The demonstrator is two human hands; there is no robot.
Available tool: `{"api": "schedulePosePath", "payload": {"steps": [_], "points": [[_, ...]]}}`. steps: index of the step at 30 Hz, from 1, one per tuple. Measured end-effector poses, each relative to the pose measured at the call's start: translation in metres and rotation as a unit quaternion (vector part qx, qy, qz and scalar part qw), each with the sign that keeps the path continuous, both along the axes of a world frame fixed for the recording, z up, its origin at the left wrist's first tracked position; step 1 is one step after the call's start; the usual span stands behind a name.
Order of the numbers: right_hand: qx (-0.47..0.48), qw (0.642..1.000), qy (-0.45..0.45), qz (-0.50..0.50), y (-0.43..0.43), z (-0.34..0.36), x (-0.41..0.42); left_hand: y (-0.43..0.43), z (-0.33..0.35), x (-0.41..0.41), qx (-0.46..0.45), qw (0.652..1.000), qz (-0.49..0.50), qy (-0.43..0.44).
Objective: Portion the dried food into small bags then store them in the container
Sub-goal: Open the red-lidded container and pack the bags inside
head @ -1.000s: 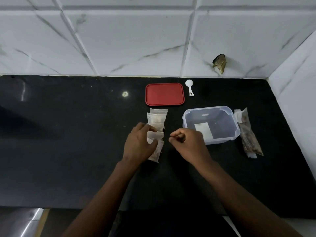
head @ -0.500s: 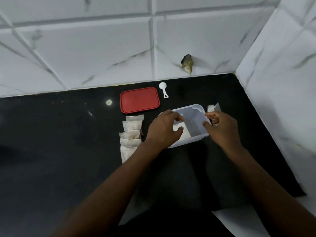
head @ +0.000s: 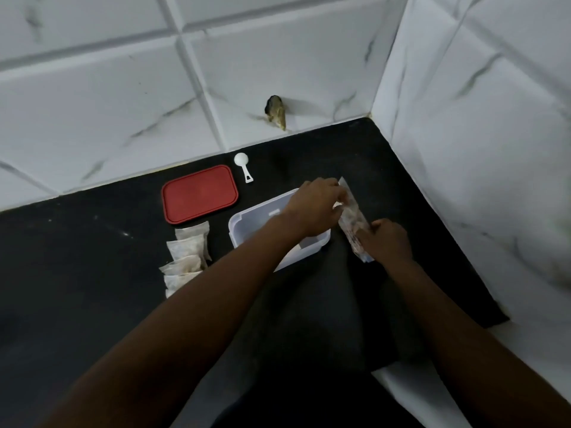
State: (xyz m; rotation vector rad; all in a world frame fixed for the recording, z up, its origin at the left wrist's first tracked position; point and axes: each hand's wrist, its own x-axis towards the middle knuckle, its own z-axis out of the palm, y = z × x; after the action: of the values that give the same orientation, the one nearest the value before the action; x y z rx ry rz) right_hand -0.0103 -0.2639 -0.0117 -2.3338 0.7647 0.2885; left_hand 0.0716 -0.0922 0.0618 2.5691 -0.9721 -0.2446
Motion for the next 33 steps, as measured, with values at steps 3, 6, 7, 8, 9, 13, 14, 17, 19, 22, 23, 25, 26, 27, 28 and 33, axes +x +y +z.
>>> {"api": "schedulePosePath", "payload": {"steps": [3,6,7,8,9,13,14,17,19,22,23,25,26,27,28,33], "points": [[0.01,1.0,0.028,0.001,-0.008,-0.014,0.003,-0.019,-0.002,0.012,0.061,0.997,-0.029,0.026],[0.036,0.999,0.019,-0.018,-0.006,-0.002,0.002,-0.036,-0.004,0.022,0.111,0.991,-0.043,0.061],[0.046,0.999,0.015,-0.02,-0.005,0.001,0.002,-0.041,-0.006,0.025,0.127,0.989,-0.045,0.064],[0.059,0.998,0.01,-0.021,-0.005,0.003,0.003,-0.045,-0.009,0.028,0.144,0.986,-0.051,0.064],[0.067,0.998,0.005,-0.021,-0.005,0.003,0.004,-0.049,-0.011,0.03,0.16,0.983,-0.06,0.061],[0.086,0.996,-0.011,-0.031,-0.007,0.005,0.003,-0.061,-0.022,0.043,0.248,0.96,-0.13,0.004],[0.092,0.995,-0.008,-0.034,-0.008,0.004,0.003,-0.062,-0.025,0.047,0.276,0.95,-0.148,-0.01],[0.113,0.992,-0.017,-0.054,-0.013,0.002,0.003,-0.062,-0.03,0.059,0.334,0.921,-0.2,-0.035],[0.117,0.991,-0.032,-0.064,-0.017,-0.001,0.001,-0.063,-0.033,0.065,0.349,0.909,-0.222,-0.052],[0.131,0.987,-0.042,-0.078,-0.021,-0.004,-0.001,-0.066,-0.036,0.071,0.363,0.901,-0.23,-0.057],[0.138,0.986,-0.042,-0.082,-0.021,-0.006,-0.001,-0.067,-0.036,0.073,0.366,0.9,-0.23,-0.056],[0.167,0.98,-0.048,-0.092,-0.022,-0.01,0.0,-0.067,-0.037,0.075,0.369,0.899,-0.233,-0.044],[0.19,0.975,-0.053,-0.101,-0.022,-0.011,0.0,-0.065,-0.037,0.077,0.369,0.898,-0.235,-0.038],[0.216,0.968,-0.061,-0.111,-0.022,-0.01,0.001,-0.064,-0.037,0.078,0.368,0.899,-0.236,-0.032],[0.245,0.959,-0.069,-0.123,-0.023,-0.008,0.001,-0.063,-0.036,0.08,0.364,0.901,-0.236,-0.025],[0.364,0.912,-0.135,-0.13,-0.029,0.024,0.003,-0.051,-0.013,0.091,0.282,0.936,-0.207,0.026]]}}
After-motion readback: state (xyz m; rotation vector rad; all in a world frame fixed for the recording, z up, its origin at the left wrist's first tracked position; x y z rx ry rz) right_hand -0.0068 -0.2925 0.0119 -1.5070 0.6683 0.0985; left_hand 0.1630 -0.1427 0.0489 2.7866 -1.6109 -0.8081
